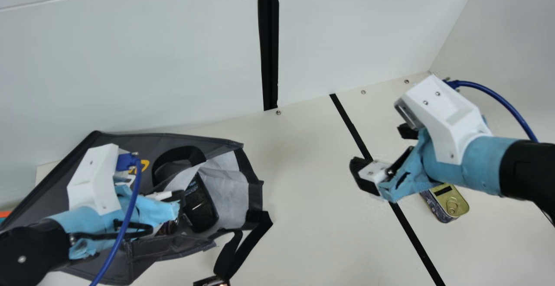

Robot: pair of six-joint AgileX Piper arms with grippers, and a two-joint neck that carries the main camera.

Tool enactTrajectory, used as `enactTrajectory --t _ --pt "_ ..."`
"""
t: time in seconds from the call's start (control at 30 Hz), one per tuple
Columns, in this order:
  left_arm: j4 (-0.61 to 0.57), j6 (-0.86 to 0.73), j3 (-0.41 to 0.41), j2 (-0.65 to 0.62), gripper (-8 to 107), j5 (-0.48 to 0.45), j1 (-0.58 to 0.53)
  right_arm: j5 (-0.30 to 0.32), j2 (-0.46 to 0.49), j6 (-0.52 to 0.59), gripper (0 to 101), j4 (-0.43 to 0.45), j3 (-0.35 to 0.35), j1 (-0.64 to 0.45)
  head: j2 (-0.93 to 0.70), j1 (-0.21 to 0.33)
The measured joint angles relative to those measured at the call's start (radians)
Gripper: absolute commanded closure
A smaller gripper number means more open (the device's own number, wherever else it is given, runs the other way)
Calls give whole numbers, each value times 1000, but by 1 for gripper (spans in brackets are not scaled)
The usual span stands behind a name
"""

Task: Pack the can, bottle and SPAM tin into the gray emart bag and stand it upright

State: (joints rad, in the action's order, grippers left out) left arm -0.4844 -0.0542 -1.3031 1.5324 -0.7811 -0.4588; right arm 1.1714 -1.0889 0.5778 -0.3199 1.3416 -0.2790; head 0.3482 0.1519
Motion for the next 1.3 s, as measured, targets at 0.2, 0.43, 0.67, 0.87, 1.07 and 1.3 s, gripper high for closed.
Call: enactTrajectory --t 0.2,0.43,0.67,0.87,1.07,1.3 --pt "0 0 0 0 107 0 0 34 50 -25 6 47 -1 -66 0 0" --pt "0 0 0 0 107 0 0 52 109 -57 6 117 -15 -143 0 0" --pt "0 0 0 0 107 0 0 51 160 -109 6 204 -48 -184 0 0" --pt "0 0 0 0 107 0 0 49 190 -167 6 278 -71 -200 0 0" --pt "0 0 0 0 107 0 0 49 208 -220 6 337 -85 -218 -2 0" --pt "0 0 0 0 107 0 0 49 226 -254 6 360 -92 -258 0 0"
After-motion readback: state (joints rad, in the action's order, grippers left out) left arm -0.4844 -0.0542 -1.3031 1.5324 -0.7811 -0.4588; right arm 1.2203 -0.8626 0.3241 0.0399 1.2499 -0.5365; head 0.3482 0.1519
